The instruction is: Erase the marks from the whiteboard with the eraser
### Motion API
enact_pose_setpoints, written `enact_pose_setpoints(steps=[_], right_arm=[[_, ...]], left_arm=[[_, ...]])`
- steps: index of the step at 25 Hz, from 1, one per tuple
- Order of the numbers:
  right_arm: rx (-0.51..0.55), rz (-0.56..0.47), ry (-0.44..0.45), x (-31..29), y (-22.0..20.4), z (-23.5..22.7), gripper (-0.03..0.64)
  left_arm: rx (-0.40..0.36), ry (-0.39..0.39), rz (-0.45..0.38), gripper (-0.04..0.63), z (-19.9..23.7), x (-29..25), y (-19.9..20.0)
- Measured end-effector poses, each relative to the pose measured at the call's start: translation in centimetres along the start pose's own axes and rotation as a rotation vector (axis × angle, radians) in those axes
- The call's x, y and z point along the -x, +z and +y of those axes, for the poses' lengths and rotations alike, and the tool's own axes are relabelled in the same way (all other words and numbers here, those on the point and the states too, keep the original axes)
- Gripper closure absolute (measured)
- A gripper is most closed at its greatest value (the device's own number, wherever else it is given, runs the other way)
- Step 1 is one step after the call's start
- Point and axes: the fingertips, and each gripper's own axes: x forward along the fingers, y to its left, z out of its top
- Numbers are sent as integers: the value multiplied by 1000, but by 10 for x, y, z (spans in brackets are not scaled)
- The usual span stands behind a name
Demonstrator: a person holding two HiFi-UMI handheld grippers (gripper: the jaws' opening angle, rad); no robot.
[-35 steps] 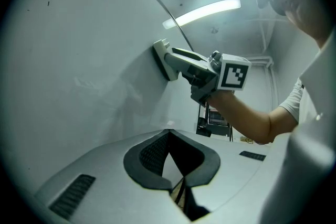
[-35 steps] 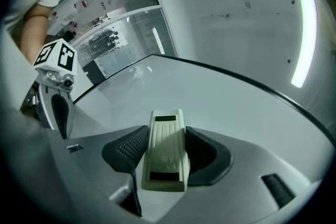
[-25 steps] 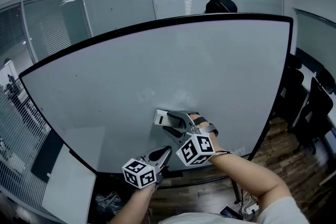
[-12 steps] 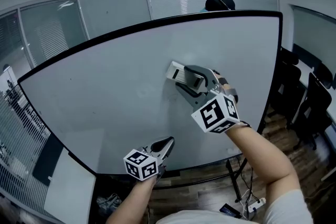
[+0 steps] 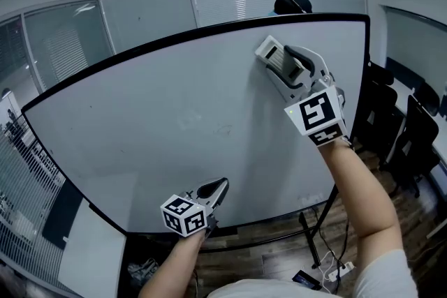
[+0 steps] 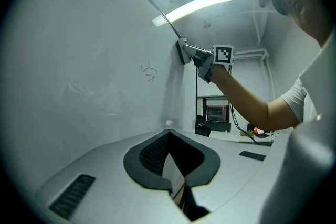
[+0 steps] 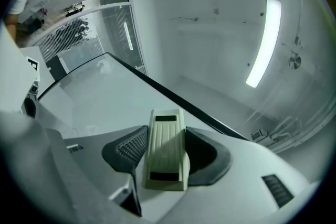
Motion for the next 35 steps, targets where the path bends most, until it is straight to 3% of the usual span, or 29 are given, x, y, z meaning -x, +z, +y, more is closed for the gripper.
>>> enact_pose_setpoints(steps=[8, 12, 24, 29, 35], right_arm=[[18, 11, 93, -1, -7, 89, 385], [-23, 13, 155, 5, -21, 143, 385], [-23, 75, 466, 16, -54, 335, 385], [-12, 65, 476, 9, -43, 345, 385], [75, -19, 410, -27, 19, 318, 385]], left_arm=[[14, 7, 0, 588, 12, 9, -5], [21, 21, 0, 588, 16, 12, -9], [63, 72, 6, 588, 45, 40, -29], [67, 87, 11, 588, 58, 55, -31], [73, 101, 9, 588, 82, 79, -30]])
